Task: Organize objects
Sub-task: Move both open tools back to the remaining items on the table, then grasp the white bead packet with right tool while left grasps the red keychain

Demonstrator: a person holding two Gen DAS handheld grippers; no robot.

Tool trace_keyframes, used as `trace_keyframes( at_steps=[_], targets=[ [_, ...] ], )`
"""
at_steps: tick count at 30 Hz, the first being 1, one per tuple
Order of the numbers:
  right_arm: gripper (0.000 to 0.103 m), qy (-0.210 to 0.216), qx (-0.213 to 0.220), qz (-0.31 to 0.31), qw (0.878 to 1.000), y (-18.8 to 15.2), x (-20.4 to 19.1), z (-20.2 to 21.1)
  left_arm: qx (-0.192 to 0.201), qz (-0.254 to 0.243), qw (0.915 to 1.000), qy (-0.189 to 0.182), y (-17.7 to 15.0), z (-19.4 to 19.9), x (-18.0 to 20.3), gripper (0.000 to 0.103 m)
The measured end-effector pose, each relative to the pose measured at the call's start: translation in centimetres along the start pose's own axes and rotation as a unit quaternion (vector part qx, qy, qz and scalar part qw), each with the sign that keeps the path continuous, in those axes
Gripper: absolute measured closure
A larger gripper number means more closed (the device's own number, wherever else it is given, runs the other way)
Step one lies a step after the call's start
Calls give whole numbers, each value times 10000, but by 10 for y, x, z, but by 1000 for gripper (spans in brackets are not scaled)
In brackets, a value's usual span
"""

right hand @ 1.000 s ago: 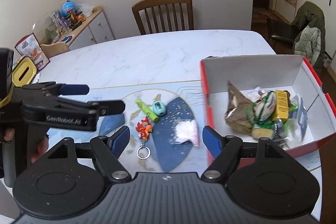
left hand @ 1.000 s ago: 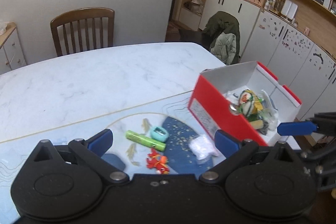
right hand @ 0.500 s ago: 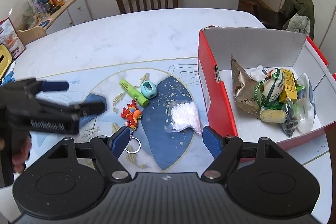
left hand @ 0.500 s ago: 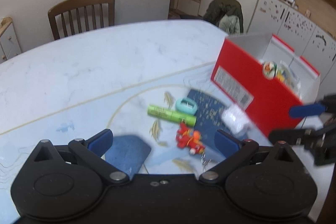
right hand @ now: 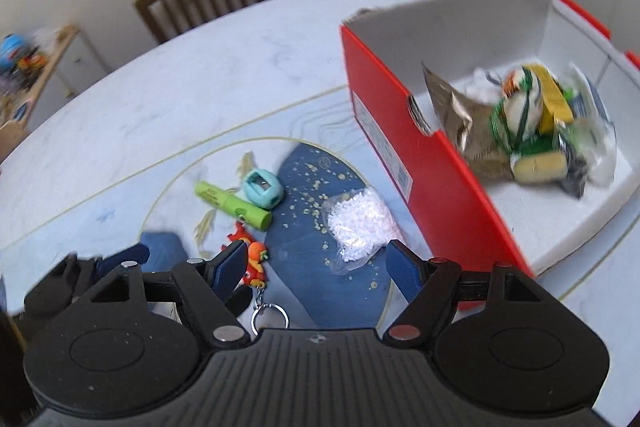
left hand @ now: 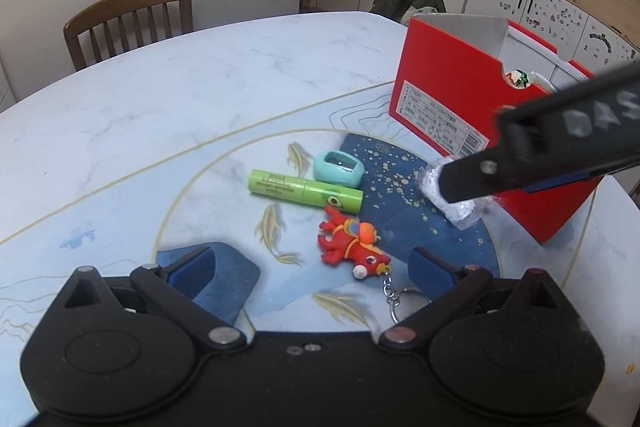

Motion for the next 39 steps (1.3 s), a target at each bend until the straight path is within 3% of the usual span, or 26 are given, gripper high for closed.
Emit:
trace_keyframes(
  at_steps=[10,15,22,25,32,35,39],
  targets=[
    [41,-637,-210,-611,9959,10,5,-38,82,-97,9999,-93,5,-13,9,7],
    [46,-760,-246,-652,9947,15,7,-47,46,-122,9998,-130,7,-19,12,22],
    [66,-761,-541,-666,9934,14,11,-61,-36,-113,9998,-146,8,-24,13,31],
    [70,-748,-507,-608,9940,15,10,-63,-50,-113,9998,-132,8,-25,14,36],
    [91,-692,-422,-588,9950,17,10,-62,-48,-148,9998,-130,9,-26,16,52],
    [93,-653,-356,-507,9959,18,8,-58,-56,-155,9997,-184,10,-25,16,65],
    [94,-581,-324,-437,9968,18,6,-54,-99,-118,9998,-154,10,-23,16,65]
  ],
)
Point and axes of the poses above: each gripper's, at about its wrist camera, not at the fingertips, and z roughly against the way its jaws point, x to its right, y to its top, the point moved 2 cm from there along -z, roughly the way its jaws point, and after that the axes turned 5 degrees about y, right-handed, at the moved point
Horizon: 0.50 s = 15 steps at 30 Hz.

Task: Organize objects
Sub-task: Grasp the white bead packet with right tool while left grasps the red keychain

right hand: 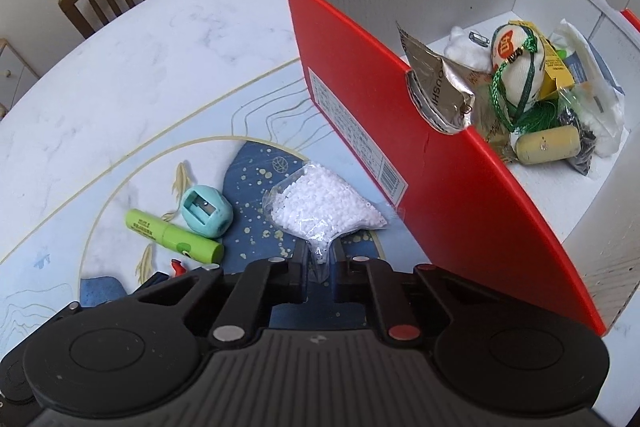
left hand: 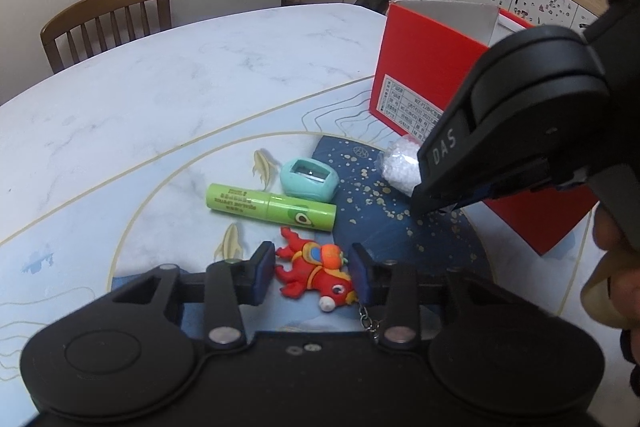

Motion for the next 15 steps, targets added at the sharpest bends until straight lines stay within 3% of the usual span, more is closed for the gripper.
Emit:
trace_keyframes(
  at_steps=[15],
  targets=[
    [94,464,70,246,9986,-7,3,42,-165,349,9992,-59,-3,16,-10,66]
  ],
)
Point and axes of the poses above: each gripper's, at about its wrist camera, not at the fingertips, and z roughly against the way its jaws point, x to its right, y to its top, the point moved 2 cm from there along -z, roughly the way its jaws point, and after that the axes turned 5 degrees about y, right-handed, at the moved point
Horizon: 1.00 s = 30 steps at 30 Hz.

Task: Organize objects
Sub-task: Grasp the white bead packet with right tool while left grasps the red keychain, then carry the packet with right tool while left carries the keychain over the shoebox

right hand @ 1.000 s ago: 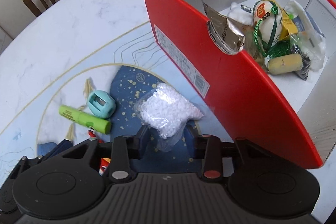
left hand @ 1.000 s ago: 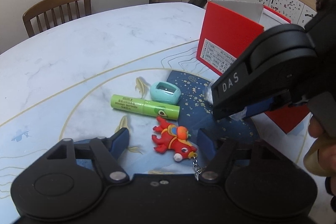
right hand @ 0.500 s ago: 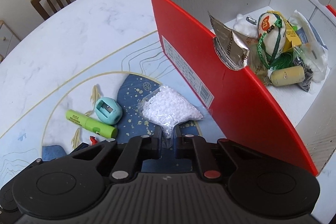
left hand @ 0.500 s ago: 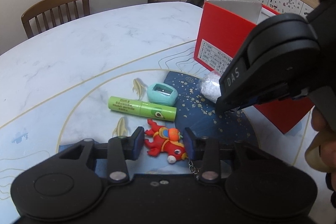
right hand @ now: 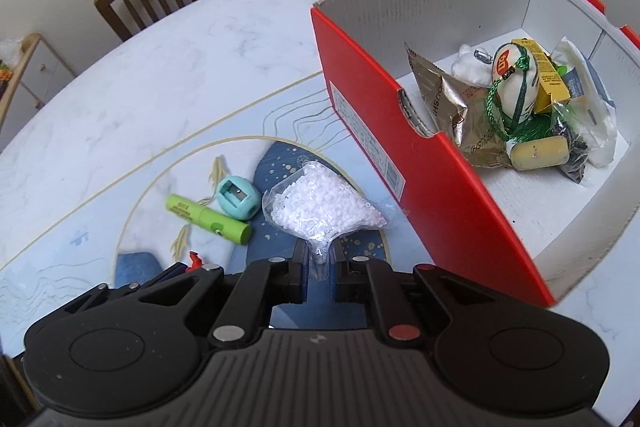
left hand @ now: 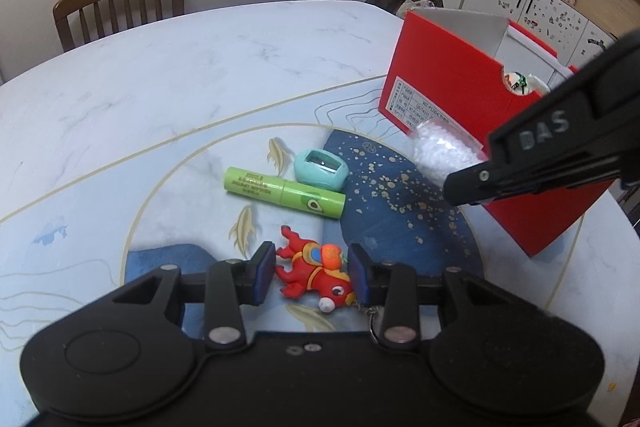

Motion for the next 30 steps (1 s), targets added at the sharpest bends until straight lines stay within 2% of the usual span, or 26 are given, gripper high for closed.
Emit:
trace_keyframes(
  at_steps=[10,18,30],
  targets=[
    [94,408,160,319,9985,0,-1,51,97,470,9987,-187,16,35,-1,66],
    [94,546,171,751,9955,3,7,80,237,465,9985,-183,40,64,10,66],
    [94,789,324,990,9914,25,58,107,367,521,9978,-195,82,86,42,66]
  ],
)
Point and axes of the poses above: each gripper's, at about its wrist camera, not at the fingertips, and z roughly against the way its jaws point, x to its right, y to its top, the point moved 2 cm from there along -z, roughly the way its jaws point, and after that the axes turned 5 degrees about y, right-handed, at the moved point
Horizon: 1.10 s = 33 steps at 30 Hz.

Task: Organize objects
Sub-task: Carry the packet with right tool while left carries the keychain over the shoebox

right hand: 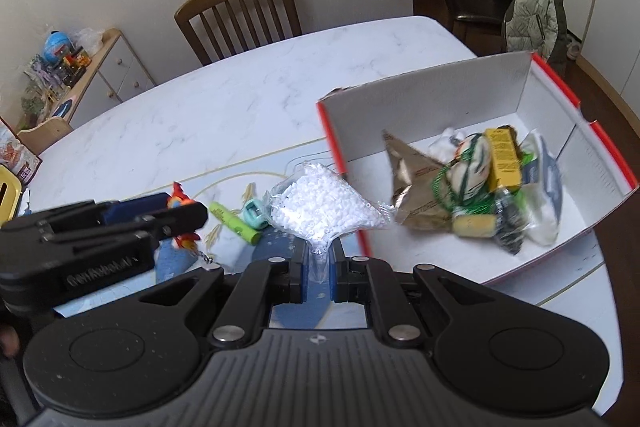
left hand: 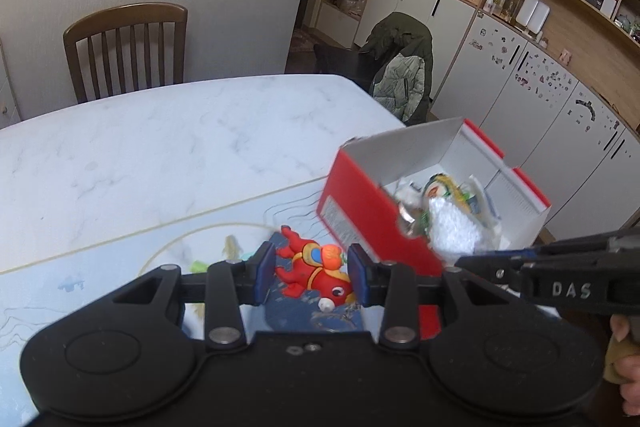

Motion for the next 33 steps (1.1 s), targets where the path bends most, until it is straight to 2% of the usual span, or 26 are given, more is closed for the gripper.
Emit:
trace_keyframes(
  at_steps=[10,21,27,33],
  targets=[
    [94,-147,-32,17,9999,12,78,13,84,-57,9999,-61,32,-7,50,66],
    [94,-469,3,-51,9989,32,163,14,-9,-231,9997,-78,46,-43,113,66],
    [94,-500,-192,125,9985,40,189,-3,-186,-172,9997,-45,54,-74,135,66],
    [94,-484,-279,544,9970,51,200,-22,-395,-104,9989,216,57,-111,142,66]
  ],
)
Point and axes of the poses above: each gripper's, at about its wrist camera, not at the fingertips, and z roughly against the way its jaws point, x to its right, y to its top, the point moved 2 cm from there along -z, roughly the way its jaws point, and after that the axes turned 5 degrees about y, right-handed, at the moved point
